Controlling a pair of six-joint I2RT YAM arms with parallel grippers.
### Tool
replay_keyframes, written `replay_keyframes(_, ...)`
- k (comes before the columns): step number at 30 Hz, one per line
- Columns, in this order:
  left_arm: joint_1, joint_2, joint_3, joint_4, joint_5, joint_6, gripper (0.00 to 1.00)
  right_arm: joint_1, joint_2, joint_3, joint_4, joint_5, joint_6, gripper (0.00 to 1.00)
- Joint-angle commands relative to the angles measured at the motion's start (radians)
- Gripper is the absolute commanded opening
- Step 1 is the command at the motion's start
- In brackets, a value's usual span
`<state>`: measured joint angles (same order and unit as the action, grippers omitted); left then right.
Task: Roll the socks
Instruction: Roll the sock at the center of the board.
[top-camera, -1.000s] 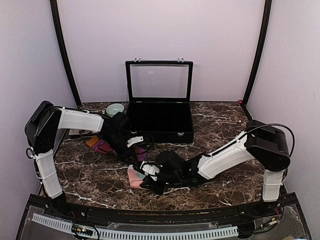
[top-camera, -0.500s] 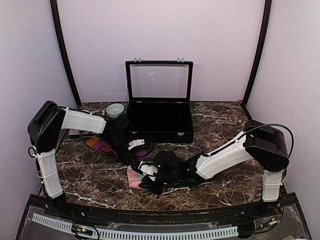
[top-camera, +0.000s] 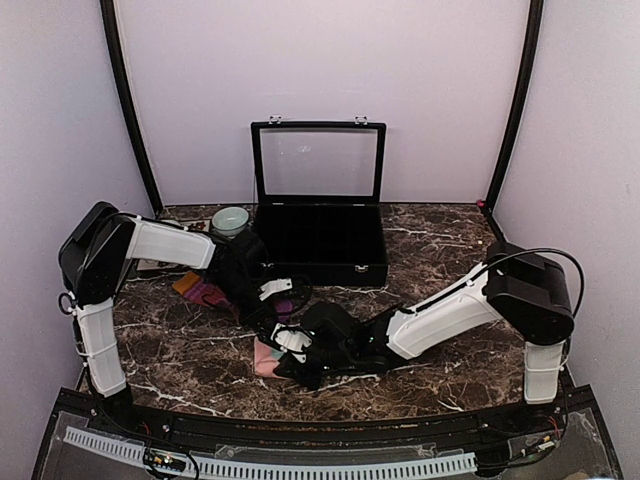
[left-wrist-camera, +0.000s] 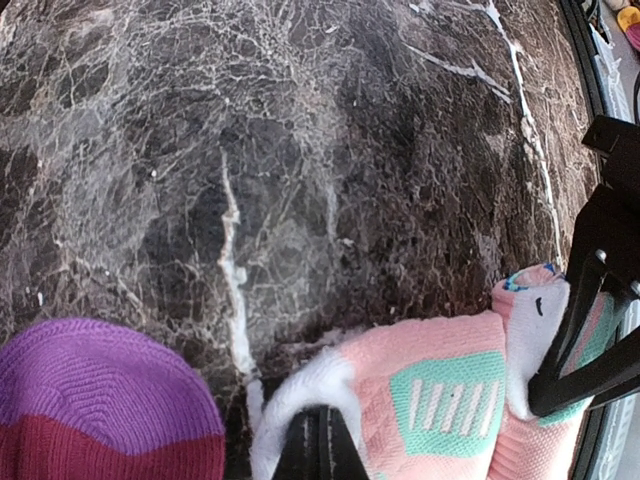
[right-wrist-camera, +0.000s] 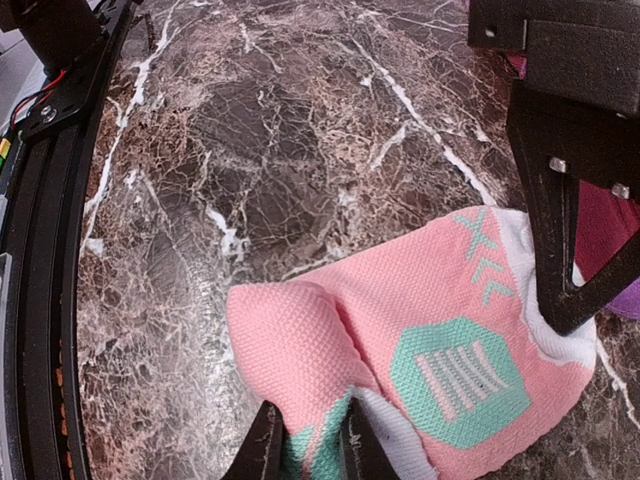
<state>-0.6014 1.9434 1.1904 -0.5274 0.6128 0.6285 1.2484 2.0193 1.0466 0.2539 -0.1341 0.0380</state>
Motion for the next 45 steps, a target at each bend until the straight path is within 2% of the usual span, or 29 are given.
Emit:
replay_keyframes(1, -0.008, 0.028, 0.005, 0.000, 0.020, 0.017, 0.00, 0.022, 0.155, -0.066, -0.445, -0.005, -0.022, 0.07)
replay_keyframes(12, -0.008, 0.053, 0.045, -0.010, 0.028, 0.015, 0.00, 0.026, 0.205, -0.010, -0.575, -0.071, -0.070, 0.07)
replay_keyframes(19, -0.008, 0.031, 0.045, -0.027, 0.017, 0.006, 0.00, 0.019, 0.269, 0.060, -0.692, -0.104, -0.003, 0.07)
replay_keyframes(22, -0.008, 0.013, 0.046, -0.026, -0.005, -0.003, 0.00, 0.015, 0.271, 0.058, -0.703, -0.165, 0.035, 0.07)
replay_keyframes(24, -0.008, -0.002, 0.062, -0.034, -0.018, -0.007, 0.05, 0.014, 0.273, 0.041, -0.691, -0.214, 0.061, 0.08)
replay_keyframes(29, 0.001, -0.044, 0.116, -0.053, -0.051, -0.035, 0.28, 0.012, 0.311, 0.035, -0.723, -0.295, 0.078, 0.08)
replay_keyframes(35, 0.048, -0.097, 0.128, -0.009, -0.180, -0.074, 0.52, -0.001, 0.341, 0.026, -0.738, -0.352, 0.107, 0.08)
replay_keyframes(42, 0.142, -0.186, 0.122, -0.018, -0.196, -0.049, 0.53, -0.015, 0.387, 0.025, -0.803, -0.341, 0.120, 0.08)
replay_keyframes(45, 0.207, -0.259, 0.068, -0.034, -0.194, 0.002, 0.52, -0.025, 0.402, 0.020, -0.803, -0.342, 0.141, 0.08)
